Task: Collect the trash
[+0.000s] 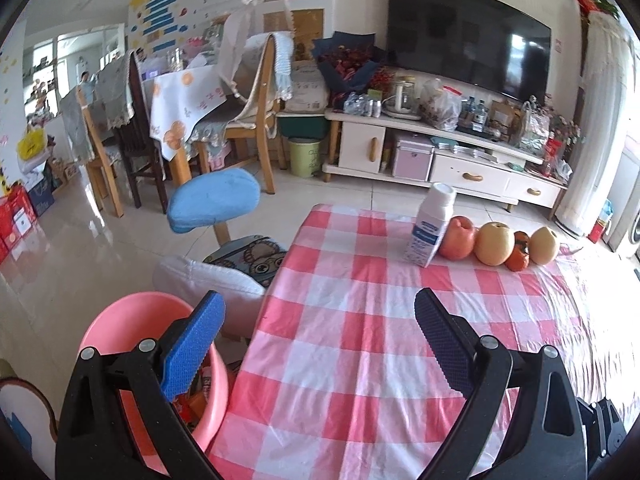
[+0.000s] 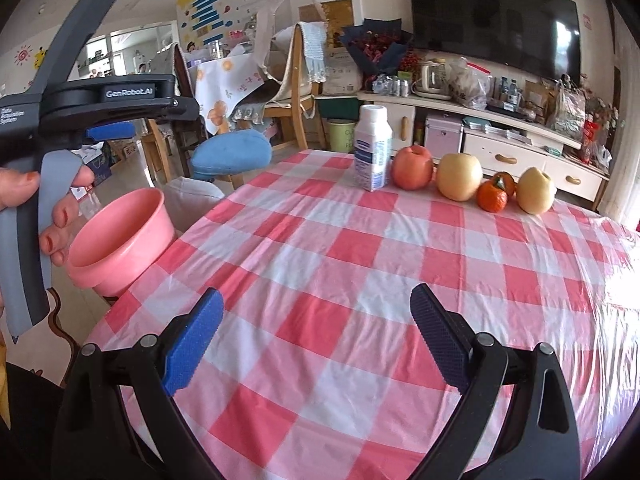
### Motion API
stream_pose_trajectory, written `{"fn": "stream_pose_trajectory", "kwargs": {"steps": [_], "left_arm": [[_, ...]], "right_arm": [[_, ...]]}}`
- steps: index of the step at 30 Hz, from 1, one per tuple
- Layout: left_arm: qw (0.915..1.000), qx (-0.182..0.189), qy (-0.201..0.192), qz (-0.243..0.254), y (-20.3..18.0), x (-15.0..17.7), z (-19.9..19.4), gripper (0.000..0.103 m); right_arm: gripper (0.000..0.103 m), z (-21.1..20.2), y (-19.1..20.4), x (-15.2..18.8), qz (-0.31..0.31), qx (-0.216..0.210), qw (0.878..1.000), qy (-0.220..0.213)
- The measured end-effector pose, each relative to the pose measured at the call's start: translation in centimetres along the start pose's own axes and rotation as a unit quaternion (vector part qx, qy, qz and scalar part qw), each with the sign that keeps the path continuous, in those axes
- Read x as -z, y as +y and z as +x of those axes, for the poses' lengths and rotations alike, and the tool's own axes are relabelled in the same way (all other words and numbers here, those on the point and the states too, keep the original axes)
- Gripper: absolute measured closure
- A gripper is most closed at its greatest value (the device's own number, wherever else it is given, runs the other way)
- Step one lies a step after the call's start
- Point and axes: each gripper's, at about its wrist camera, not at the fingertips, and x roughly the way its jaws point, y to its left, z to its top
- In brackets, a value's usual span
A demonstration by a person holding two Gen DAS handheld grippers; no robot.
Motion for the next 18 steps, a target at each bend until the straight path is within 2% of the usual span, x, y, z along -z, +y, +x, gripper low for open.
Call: {"fn": "stream_pose_trajectory", "kwargs": {"steps": [7, 18], "left_arm": [[0.9996, 0.016, -0.015, 0.020, -2.6, -0.1, -0.8, 0.007], [0.9987, 0.046, -0.019, 0.014, -5.0, 0.1, -1.1, 0.007]], "right_arm": [[0.008, -0.7, -1.8, 0.3, 0.007, 0.012, 1.000, -0.008], [0.008, -2.5, -4.5, 0.1, 0.012, 0.040, 0.999, -0.031]]}}
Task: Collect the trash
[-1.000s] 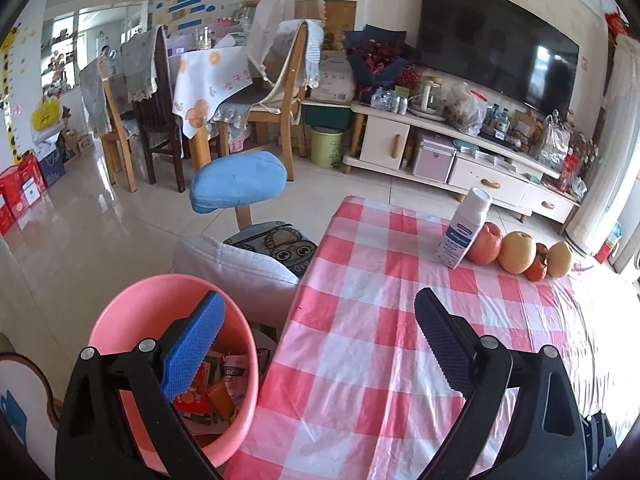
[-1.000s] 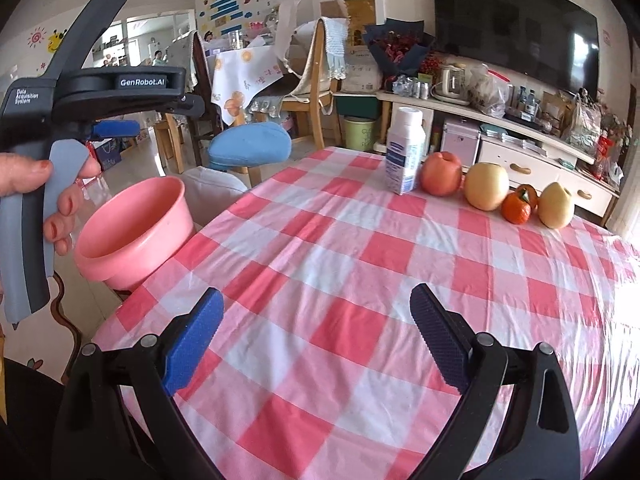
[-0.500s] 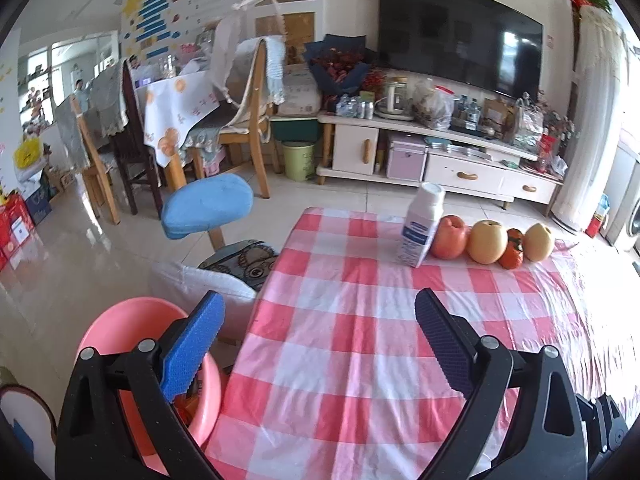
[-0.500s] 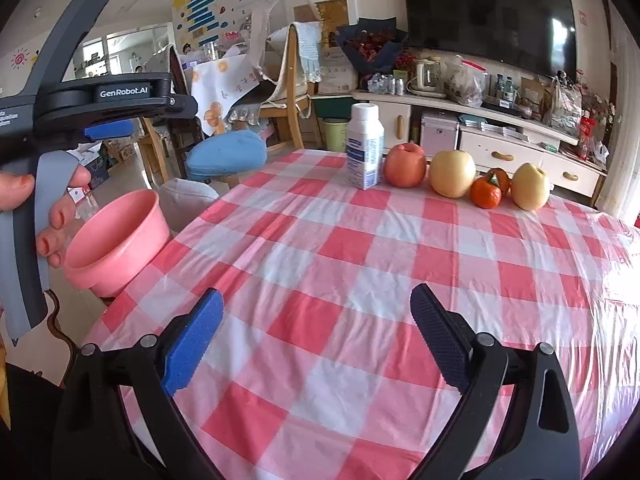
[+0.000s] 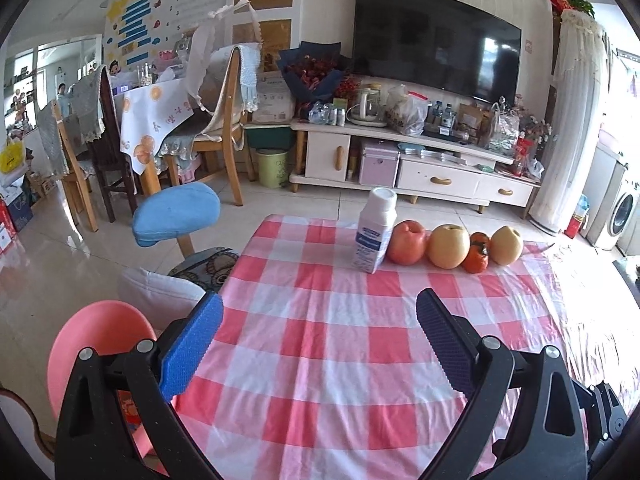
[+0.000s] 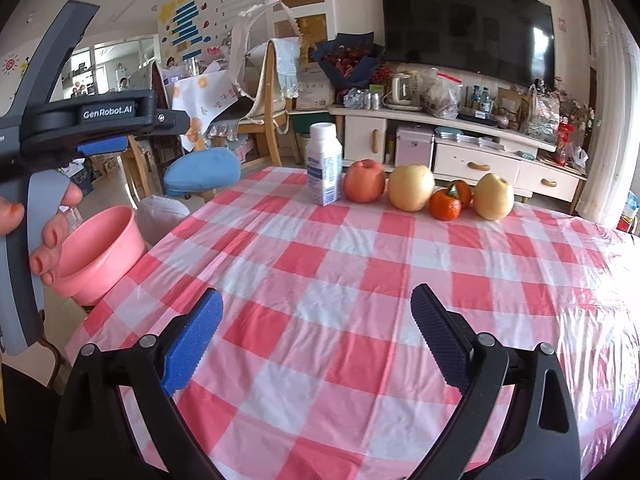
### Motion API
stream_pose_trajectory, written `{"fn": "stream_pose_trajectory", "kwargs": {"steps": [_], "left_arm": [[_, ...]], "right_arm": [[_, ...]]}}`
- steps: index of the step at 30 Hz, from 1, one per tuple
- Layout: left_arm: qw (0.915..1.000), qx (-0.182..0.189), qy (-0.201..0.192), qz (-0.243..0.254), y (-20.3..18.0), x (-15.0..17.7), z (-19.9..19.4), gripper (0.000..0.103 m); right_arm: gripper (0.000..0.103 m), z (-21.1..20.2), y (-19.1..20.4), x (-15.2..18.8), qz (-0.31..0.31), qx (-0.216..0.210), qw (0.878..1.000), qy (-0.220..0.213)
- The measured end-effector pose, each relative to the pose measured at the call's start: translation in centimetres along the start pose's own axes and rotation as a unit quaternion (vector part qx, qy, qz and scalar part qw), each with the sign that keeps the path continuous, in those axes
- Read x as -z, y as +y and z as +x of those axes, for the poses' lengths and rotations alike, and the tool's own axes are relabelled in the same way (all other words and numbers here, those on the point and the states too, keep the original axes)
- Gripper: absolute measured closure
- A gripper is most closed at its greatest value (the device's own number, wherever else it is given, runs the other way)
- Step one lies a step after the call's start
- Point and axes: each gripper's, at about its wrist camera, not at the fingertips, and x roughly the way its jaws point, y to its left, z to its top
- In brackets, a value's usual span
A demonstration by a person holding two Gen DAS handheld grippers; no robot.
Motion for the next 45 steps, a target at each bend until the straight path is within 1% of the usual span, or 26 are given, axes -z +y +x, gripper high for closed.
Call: {"fn": "stream_pose_trajectory", "kwargs": {"steps": [4, 11, 18, 24, 28, 32, 37, 45], "left_arm": [[1.0000, 0.004, -0.005, 0.004, -1.3, 0.1, -0.1, 0.007], [0.9997, 0.023, -0.002, 0.006, -3.9, 0.3, 0.1, 0.007], [0.9987, 0.051, 0.006, -0.003, -6.3, 0.7, 0.3, 0.007], [0.9975, 0.070, 0.000, -0.001, -8.7, 1.0, 0.0, 0.007], [0.9978, 0.063, -0.009, 0.017, -10.7, 1.3, -0.3, 0.007], [0.9981, 0.033, -0.018, 0.048, -12.9, 1.7, -0.5, 0.007], [0.9970, 0.037, -0.025, 0.063, -15.0, 2.3, -0.9, 0.007], [0.9955, 0.031, -0.033, 0.083, -16.8, 3.0, -1.1, 0.007]], "right_arm": [[0.007, -0.4, -1.1, 0.0, 0.008, 0.007, 1.000, -0.003], [0.007, -1.4, -3.3, 0.1, 0.020, 0.027, 0.999, -0.011], [0.007, -2.4, -5.6, 0.1, 0.036, 0.048, 0.998, -0.025], [0.007, -3.6, -7.4, 0.1, 0.043, 0.064, 0.996, -0.038], [0.007, -4.1, -8.7, 0.2, 0.056, 0.070, 0.995, -0.041], [0.007, -4.8, -10.2, 0.2, 0.070, 0.079, 0.993, -0.050], [0.007, -5.8, -11.5, 0.2, 0.079, 0.096, 0.990, -0.060], [0.007, -6.6, -12.2, 0.4, 0.066, 0.119, 0.988, -0.068]]}}
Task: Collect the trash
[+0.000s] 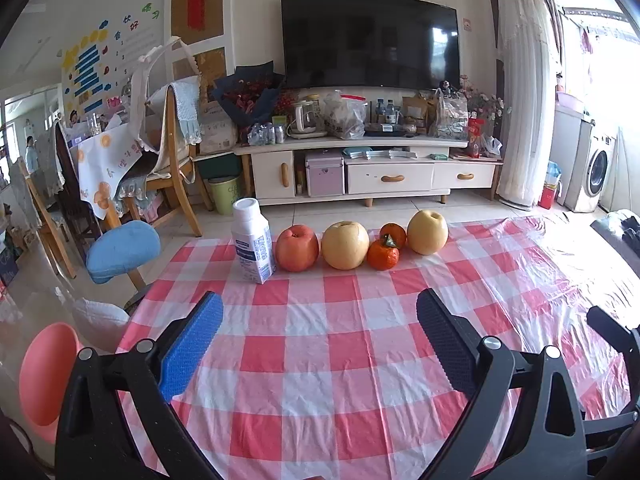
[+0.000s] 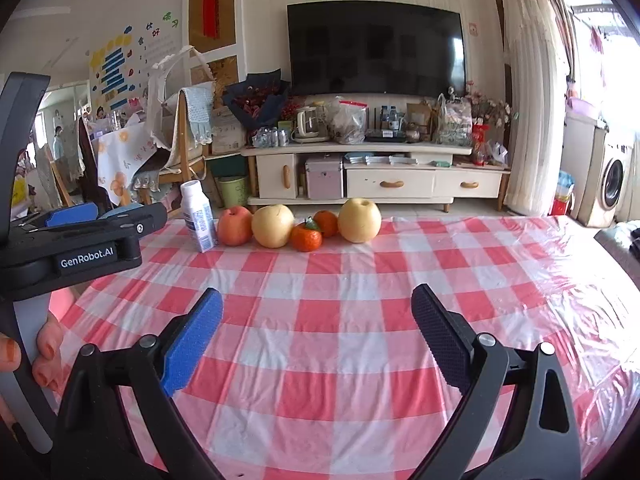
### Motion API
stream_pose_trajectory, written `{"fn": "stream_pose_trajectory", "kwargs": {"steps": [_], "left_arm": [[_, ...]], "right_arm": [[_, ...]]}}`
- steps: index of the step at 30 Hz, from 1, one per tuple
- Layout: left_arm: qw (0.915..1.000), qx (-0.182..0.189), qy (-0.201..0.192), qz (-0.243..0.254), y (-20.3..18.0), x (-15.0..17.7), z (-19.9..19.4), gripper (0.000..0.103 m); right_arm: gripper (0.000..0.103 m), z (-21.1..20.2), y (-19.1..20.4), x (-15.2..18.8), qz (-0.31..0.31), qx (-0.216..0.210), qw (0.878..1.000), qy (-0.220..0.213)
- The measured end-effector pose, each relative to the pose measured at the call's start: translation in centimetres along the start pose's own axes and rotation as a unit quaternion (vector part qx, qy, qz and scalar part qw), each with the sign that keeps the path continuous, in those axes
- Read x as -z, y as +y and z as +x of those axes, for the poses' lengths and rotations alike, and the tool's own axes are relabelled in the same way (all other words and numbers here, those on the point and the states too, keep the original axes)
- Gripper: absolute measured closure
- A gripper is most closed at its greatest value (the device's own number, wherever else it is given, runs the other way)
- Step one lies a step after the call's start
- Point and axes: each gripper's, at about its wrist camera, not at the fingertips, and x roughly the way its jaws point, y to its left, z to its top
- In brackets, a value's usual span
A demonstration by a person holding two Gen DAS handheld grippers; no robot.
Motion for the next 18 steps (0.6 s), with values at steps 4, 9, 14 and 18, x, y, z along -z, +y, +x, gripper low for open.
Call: {"fn": "stream_pose_trajectory", "kwargs": {"steps": [4, 9, 14, 18], "left_arm": [[1.0000, -0.005, -0.002, 0.007, -0.37, 0.16, 0.00, 0.007], [0.9999, -0.006, -0.002, 0.014, -0.68, 0.38, 0.03, 0.007], [0.9998, -0.008, -0.004, 0.019, -0.90, 0.36, 0.08, 0.007], [0.9997, -0.008, -0.002, 0.024, -0.96, 0.47, 0.04, 0.007]], "right_arm": [[0.007, -0.08, -0.18, 0.01, -0.002, 0.002, 1.000, -0.003], [0.007, -0.03, -0.46, -0.06, 0.003, 0.002, 1.000, -0.002], [0.007, 0.18, -0.66, -0.13, 0.004, 0.002, 1.000, 0.000], [0.007, 0.21, -0.66, -0.10, 0.003, 0.002, 1.000, 0.001]]}}
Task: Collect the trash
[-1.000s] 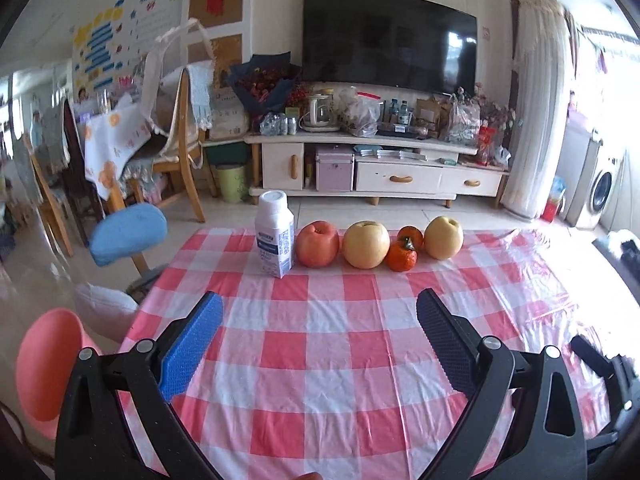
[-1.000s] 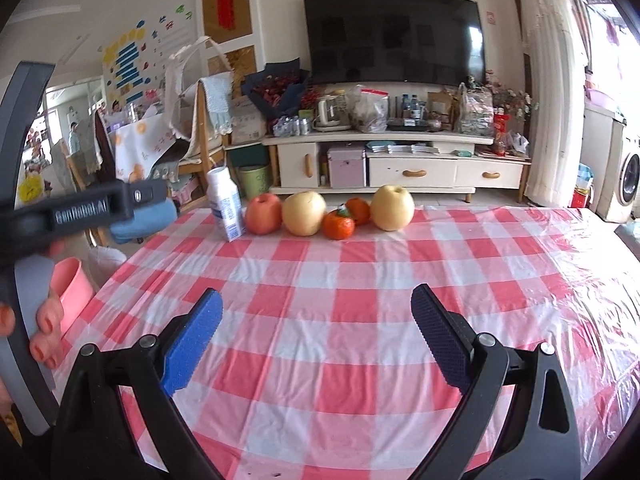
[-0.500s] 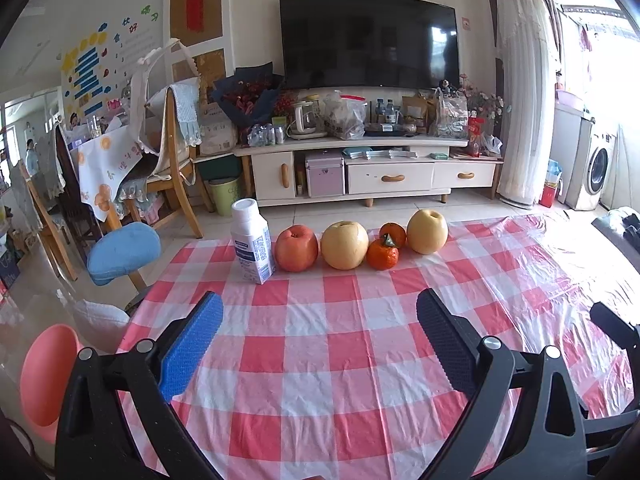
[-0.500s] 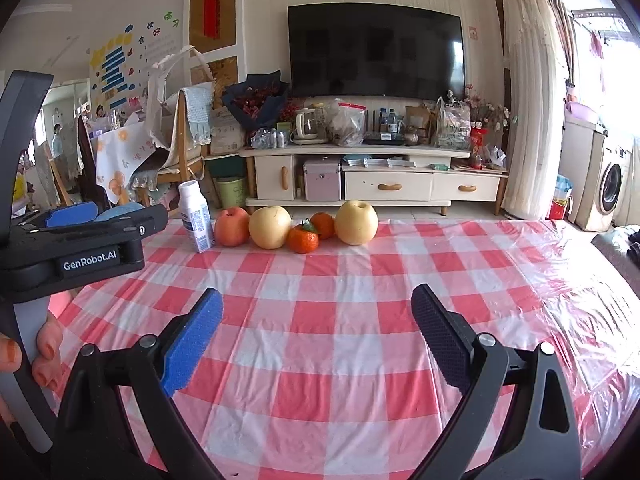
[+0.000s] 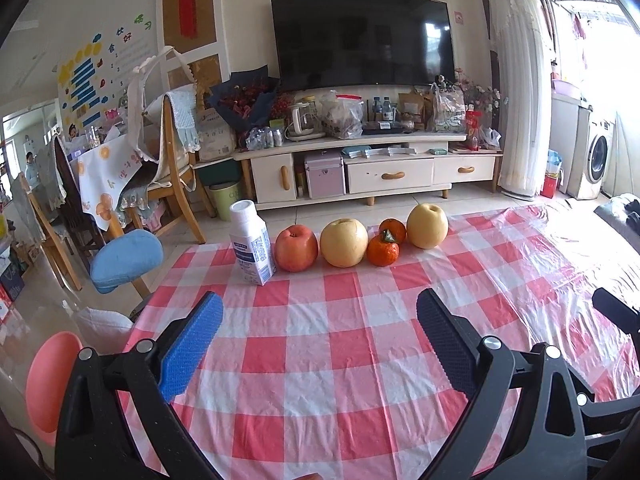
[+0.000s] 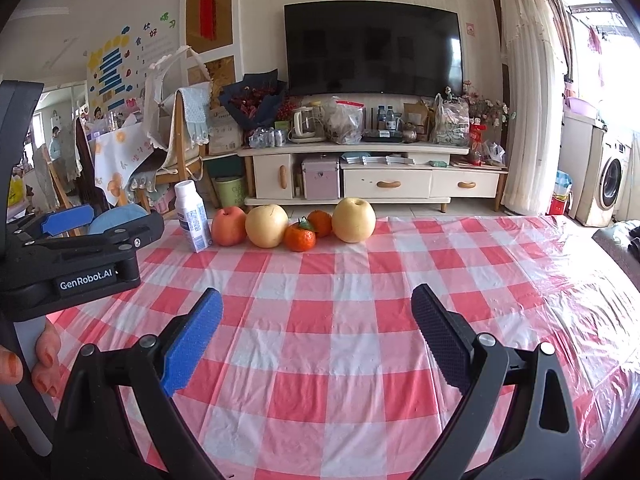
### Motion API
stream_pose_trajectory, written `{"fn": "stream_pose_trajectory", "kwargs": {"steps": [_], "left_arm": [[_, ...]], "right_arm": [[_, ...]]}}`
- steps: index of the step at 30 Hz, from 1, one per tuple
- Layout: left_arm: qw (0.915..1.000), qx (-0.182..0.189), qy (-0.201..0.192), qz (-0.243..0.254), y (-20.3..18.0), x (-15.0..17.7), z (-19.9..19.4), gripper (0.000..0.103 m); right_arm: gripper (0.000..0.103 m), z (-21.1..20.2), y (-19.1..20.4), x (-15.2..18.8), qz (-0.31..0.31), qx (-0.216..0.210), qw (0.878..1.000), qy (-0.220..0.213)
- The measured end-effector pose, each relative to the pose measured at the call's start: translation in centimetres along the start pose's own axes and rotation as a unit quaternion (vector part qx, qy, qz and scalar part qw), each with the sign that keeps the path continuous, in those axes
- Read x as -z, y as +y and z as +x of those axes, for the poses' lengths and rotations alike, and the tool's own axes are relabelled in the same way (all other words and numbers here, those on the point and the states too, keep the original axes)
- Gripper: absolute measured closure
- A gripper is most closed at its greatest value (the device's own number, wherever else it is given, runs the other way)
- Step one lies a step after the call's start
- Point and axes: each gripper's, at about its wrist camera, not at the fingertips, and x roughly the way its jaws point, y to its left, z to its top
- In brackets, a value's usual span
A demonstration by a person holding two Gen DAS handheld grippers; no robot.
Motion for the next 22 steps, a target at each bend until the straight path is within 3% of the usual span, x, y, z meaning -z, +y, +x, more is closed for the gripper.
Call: {"fn": "stream_pose_trajectory", "kwargs": {"steps": [8, 14, 22], "left_arm": [[0.9999, 0.001, -0.006, 0.014, -0.2, 0.3, 0.0, 0.007], [0.9998, -0.001, 0.012, 0.019, -0.6, 1.2, 1.0, 0.007], [0.9935, 0.019, 0.112, -0.003, -2.1, 5.0, 5.1, 0.007]], "right_arm": [[0.007, 0.6, 0.0, 0.3, -0.001, -0.002, 1.000, 0.005], [0.007, 1.7, -0.6, 0.6, -0.002, 0.004, 1.000, 0.017], [0.007, 4.8, -1.9, 2.2, 0.007, 0.030, 0.996, 0.082]]}}
